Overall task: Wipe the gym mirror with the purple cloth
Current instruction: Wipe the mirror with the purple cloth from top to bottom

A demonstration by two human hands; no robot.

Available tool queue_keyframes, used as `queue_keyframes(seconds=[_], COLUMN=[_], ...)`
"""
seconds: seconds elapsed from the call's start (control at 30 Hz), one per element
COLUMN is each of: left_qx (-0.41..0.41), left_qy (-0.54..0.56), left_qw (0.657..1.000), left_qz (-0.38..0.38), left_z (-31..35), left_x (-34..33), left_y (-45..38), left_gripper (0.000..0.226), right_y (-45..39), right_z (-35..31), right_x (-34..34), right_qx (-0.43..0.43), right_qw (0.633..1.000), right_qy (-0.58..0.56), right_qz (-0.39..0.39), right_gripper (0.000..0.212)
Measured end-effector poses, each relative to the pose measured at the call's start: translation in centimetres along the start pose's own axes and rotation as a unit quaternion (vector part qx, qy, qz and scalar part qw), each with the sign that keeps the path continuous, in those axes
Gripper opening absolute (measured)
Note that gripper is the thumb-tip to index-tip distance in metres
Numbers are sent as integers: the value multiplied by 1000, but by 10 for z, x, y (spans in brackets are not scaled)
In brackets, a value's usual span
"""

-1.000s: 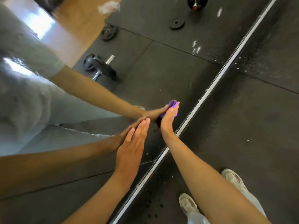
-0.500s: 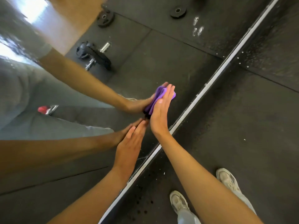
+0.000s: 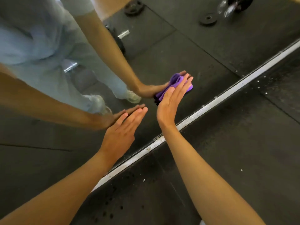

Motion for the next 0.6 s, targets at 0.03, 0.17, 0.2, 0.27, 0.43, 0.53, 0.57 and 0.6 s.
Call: queue_keyframes(seconds=[0.03, 0.17, 0.2, 0.27, 0.43, 0.53, 0.57, 0.6], left_qx=[13, 51, 61, 76, 89, 82, 73, 66], left_qy=[4, -3, -6, -9, -53, -53, -66, -86], left_qw=[1000, 997, 996, 993, 986, 987, 987, 984], left_qz=[7, 52, 67, 90, 128, 129, 131, 139], left_z=[7, 37, 43, 56, 85, 104, 110, 115], left_x=[-5, -28, -34, -46, -72, -86, -91, -95], left_y=[-2, -10, -12, -16, -25, -28, -27, -27], left_gripper=[89, 85, 83, 80, 73, 79, 80, 80], right_y=[-5, -18, -23, -29, -21, -12, -10, -7], right_z=[12, 44, 57, 93, 173, 218, 232, 247], right_x=[-1, 4, 6, 9, 3, -6, -9, -12], right_qx=[-5, 38, 30, -17, -56, -83, -85, -83], right_qw=[1000, 998, 999, 998, 996, 993, 993, 993], right_qy=[4, 34, 28, -1, -42, -46, -44, -39], right_qz=[0, 24, 34, 54, 63, 67, 69, 70], right_gripper=[60, 61, 61, 64, 63, 60, 60, 60])
Point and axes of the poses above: each hand's wrist, its own y-axis away from the middle knuckle, its own x-axis out of the back of the hand, z = x × y, the point moved 7 cm from there along -y, towards the middle knuckle, and after that the axes turned 5 degrees about y, right-handed, at the moved point
